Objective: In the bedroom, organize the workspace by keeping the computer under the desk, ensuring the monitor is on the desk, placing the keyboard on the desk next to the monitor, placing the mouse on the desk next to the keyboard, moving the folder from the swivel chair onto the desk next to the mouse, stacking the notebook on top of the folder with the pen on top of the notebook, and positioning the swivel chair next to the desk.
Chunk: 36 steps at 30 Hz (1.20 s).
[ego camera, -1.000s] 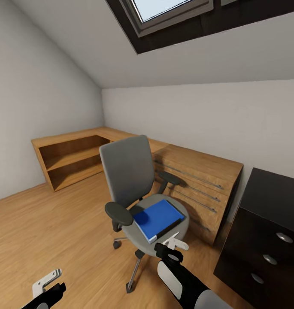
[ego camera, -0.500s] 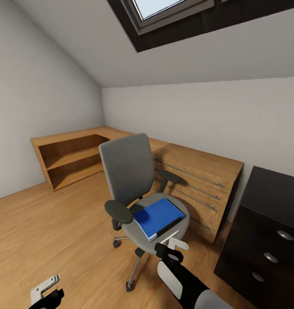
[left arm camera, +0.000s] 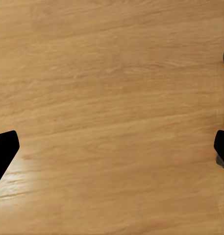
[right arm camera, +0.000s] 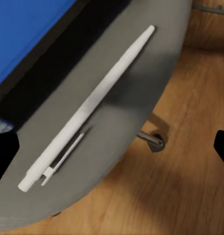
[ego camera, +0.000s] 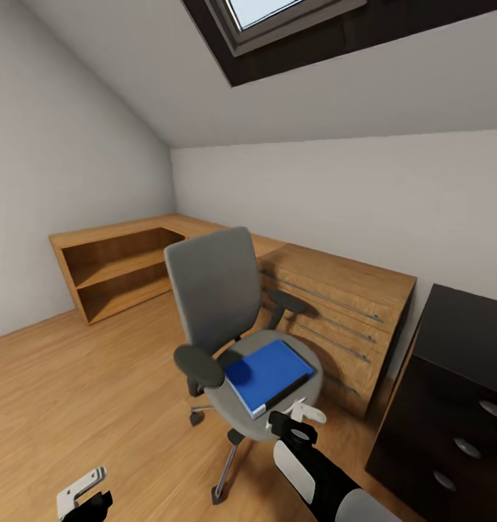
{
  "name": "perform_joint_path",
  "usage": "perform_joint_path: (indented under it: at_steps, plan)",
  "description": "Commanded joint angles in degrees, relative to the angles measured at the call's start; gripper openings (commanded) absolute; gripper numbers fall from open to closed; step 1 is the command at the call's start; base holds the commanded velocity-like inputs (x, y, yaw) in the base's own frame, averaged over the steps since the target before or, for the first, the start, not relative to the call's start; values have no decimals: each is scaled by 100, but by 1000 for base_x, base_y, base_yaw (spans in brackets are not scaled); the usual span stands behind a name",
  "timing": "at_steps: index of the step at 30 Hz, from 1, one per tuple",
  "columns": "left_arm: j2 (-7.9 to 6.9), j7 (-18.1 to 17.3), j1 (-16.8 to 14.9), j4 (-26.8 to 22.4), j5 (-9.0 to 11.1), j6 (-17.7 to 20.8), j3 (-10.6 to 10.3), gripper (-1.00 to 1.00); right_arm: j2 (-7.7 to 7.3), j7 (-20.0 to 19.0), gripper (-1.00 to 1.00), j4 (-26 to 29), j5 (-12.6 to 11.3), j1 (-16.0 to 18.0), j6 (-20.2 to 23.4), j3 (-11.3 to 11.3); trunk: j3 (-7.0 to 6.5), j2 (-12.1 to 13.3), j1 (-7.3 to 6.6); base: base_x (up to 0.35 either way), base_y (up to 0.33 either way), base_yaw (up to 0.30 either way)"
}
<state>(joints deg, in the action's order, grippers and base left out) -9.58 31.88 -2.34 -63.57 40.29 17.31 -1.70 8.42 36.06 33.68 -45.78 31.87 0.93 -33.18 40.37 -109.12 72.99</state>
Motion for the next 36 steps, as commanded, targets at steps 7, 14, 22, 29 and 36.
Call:
perform_joint_path:
  at_steps: [7, 14, 22, 29, 36]
  plan:
    - [-8, 47, -3, -6, 41, 9, -23, 100, -8, 41, 100, 0, -40, 6, 23, -31, 6, -3, 1, 43, 0, 0]
    - [-1, 47, -3, -23, 47, -4, -7, 100, -7, 33, 100, -2, -59, 10, 137, -12, 6, -3, 1, 2, 0, 0]
    - [7, 38, -3, -192, 58, -370, 4, 100, -7, 17, 100, 4, -63, 12, 328, 141, 114, -243, 133, 0, 0, 0]
    - [9, 38, -3, -209, 74, -739, -5, 100, -7, 15, 100, 15, -63, 12, 326, 162, 186, -404, 221, 0, 0, 0]
    - [9, 36, -3, -106, 79, -742, -7, 100, -7, 15, 100, 16, -63, 11, 318, 163, 186, -404, 221, 0, 0, 0]
